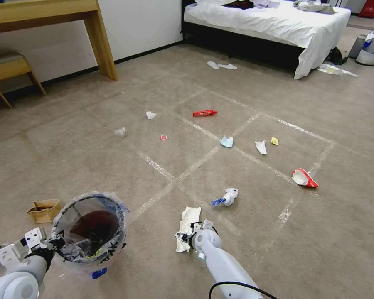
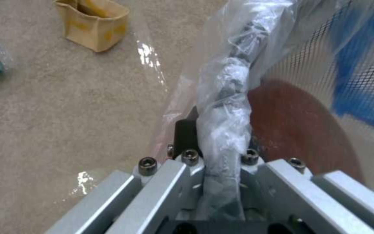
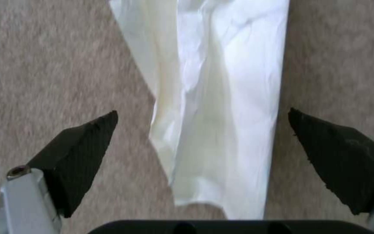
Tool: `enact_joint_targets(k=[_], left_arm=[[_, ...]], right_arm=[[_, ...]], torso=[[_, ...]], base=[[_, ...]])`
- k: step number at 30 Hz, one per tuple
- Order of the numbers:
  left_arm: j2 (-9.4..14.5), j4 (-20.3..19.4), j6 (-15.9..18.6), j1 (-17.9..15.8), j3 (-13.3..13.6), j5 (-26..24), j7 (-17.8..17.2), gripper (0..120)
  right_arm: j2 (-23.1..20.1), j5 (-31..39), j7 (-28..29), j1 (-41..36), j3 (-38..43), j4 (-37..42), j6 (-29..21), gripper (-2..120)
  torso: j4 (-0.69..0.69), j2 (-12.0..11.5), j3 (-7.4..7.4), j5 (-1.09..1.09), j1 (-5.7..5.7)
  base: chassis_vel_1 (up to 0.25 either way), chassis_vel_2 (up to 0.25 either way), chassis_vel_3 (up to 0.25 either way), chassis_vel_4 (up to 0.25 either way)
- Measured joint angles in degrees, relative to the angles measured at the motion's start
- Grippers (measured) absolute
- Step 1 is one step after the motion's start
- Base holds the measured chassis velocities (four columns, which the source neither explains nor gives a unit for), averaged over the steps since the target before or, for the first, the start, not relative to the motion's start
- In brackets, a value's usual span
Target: Pick up the trash bin and place the garbage on the floor into it.
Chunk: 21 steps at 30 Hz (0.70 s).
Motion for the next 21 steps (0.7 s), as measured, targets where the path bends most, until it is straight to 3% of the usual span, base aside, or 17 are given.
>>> enact_joint_targets(k=[5, 7, 10, 12, 15, 17, 20, 21], left_arm=[[-0.12, -0.24, -0.07, 0.14, -0.02, 0.12, 0.22, 1], [-0.17, -0.48, -0.07, 0.14, 0.02, 0.15, 0.23, 1], [-0.27, -0.53, -0.08, 0.14, 0.07, 0.16, 0.23, 1], [-0.48, -0.55, -0.08, 0.1, 0.21, 0.29, 0.25, 1], [-0.59, -0.55, -0.12, 0.06, 0.22, 0.44, 0.3, 1], [-0.75, -0.55, -0.25, 0.04, 0.23, 0.73, 0.36, 1], [-0.83, -0.55, -0.27, 0.05, 0.24, 0.85, 0.41, 1], [-1.07, -0.55, -0.37, 0.0, 0.27, 1.21, 0.43, 1]], right_arm=[[0.0, -1.51, -2.51, 1.03, 0.41, -2.95, 1.47, 99], [-0.01, -2.32, -3.89, 1.37, 0.6, -4.22, 1.95, 88], [-0.02, -2.59, -4.54, 1.38, 0.73, -4.47, 2.2, 82], [-0.04, -3.04, -5.14, 1.28, 0.74, -4.67, 2.53, 71], [-0.06, -3.28, -5.42, 1.17, 0.62, -4.76, 2.9, 64], [-0.09, -3.28, -5.93, 0.8, 0.22, -4.45, 3.16, 51], [-0.07, -3.26, -6.14, 0.74, 0.01, -4.41, 3.25, 46], [-0.06, -3.29, -6.68, 0.72, -0.22, -4.52, 3.59, 36]], torso=[[0.0, 0.0, 0.0, 0.0, 0.0], [-0.01, 0.01, 0.0, 0.0, 0.0], [-0.01, 0.01, -0.01, -0.01, 0.0], [-0.03, 0.02, -0.01, -0.04, 0.0], [-0.03, 0.02, -0.01, -0.03, 0.0], [0.0, 0.01, -0.01, -0.02, 0.0], [0.03, 0.01, 0.0, 0.02, 0.0], [0.03, 0.01, 0.01, 0.02, 0.0]], base=[[0.0, 0.0, 0.0, 0.0], [0.0, 0.0, 0.0, 0.0], [0.0, 0.0, 0.0, 0.0], [0.0, 0.0, 0.0, 0.0], [0.0, 0.0, 0.0, 0.0], [0.0, 0.0, 0.0, 0.0], [0.0, 0.0, 0.0, 0.0], [0.0, 0.0, 0.0, 0.0]])
